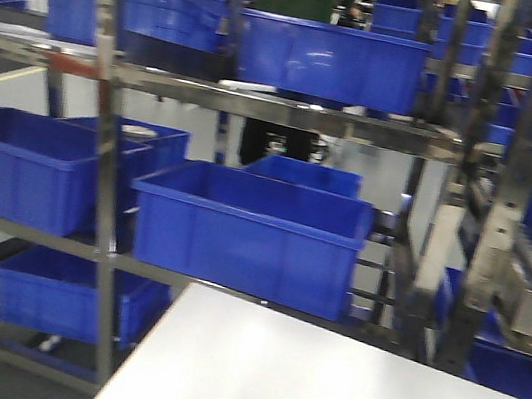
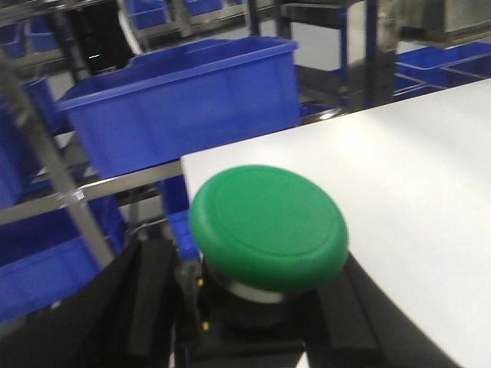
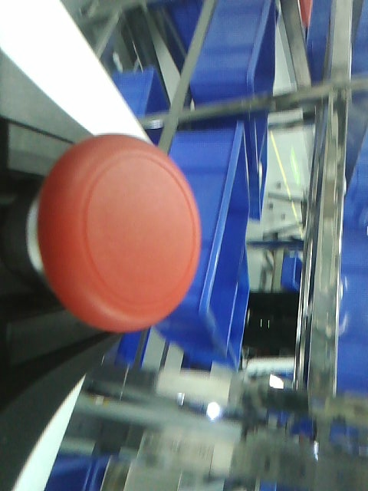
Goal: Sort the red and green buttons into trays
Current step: 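Drive the base to the counter with the green and red trays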
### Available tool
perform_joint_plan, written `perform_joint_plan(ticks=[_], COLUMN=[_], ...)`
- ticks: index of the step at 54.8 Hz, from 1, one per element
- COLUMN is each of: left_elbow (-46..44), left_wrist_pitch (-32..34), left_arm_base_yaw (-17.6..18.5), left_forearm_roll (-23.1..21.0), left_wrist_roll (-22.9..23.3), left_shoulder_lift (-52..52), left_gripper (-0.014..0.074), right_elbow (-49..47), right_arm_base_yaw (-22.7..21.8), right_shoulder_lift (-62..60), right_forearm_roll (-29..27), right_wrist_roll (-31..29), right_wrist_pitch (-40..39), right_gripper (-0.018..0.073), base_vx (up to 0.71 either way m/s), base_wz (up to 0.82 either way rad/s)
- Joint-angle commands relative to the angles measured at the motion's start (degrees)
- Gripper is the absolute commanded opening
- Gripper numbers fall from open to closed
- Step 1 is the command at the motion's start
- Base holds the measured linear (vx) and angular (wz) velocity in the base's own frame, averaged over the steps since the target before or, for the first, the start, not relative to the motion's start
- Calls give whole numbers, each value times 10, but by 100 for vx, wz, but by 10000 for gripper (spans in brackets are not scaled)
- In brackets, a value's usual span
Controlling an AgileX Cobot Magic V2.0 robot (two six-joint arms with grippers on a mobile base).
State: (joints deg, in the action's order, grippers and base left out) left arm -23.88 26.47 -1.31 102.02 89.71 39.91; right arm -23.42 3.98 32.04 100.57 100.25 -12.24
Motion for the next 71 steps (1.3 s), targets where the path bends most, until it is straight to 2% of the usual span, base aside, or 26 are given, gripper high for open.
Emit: perform_joint_plan(ticks=[1, 44, 71], left_elbow=[-16, -16, -16], left_wrist_pitch=[-9, -9, -9], left_arm_base_yaw=[2, 2, 2], left_forearm_roll=[-9, -9, -9], left_wrist_roll=[6, 6, 6], left_shoulder_lift=[-2, -2, -2], left_gripper=[0, 0, 0], right_elbow=[-17, -17, -17], right_arm_base_yaw=[-1, -1, -1], right_shoulder_lift=[0, 0, 0], right_forearm_roll=[12, 12, 12], right_wrist_roll=[0, 0, 0], right_wrist_pitch=[15, 15, 15], right_gripper=[-8, -8, -8], base_vx=[-5, -8, 0], base_wz=[56, 52, 76])
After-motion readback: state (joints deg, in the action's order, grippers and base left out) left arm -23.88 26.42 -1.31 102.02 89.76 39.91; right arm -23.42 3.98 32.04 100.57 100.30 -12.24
